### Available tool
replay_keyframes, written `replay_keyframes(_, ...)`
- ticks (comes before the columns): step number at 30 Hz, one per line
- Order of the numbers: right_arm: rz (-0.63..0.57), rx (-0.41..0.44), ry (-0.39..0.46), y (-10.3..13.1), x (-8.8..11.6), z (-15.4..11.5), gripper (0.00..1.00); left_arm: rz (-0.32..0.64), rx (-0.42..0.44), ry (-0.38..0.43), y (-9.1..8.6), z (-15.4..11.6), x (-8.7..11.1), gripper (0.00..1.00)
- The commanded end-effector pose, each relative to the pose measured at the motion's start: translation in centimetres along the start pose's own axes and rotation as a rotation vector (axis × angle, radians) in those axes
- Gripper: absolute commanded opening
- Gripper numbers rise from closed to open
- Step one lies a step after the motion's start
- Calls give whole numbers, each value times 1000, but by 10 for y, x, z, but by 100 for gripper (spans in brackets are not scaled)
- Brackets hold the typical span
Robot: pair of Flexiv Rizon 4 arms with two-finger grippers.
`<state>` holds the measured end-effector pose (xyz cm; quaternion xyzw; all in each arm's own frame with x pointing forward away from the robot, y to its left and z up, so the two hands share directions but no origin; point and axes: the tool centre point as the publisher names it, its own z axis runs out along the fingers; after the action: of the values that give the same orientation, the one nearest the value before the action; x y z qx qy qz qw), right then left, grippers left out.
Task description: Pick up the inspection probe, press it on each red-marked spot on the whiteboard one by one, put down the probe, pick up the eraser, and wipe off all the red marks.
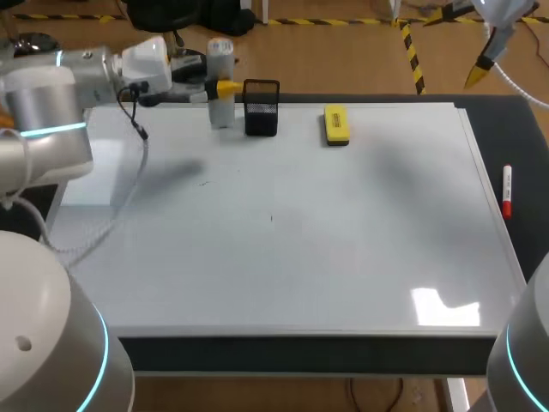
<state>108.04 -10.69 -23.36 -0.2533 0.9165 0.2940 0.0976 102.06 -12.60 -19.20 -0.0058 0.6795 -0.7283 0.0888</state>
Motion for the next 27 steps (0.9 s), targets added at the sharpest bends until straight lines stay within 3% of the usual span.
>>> replay_keyframes(1, -2, 3, 5, 0, -1, -1, 100, 4, 4, 120, -1, 13, -32, 0)
replay_keyframes(11, -2, 3, 5, 0, -1, -1, 100, 32, 57, 196, -11, 35, -68, 0)
replay_keyframes(27, -2, 3, 5, 0, -1, -1, 100, 37, 92, 297, -7, 68, -84, 0)
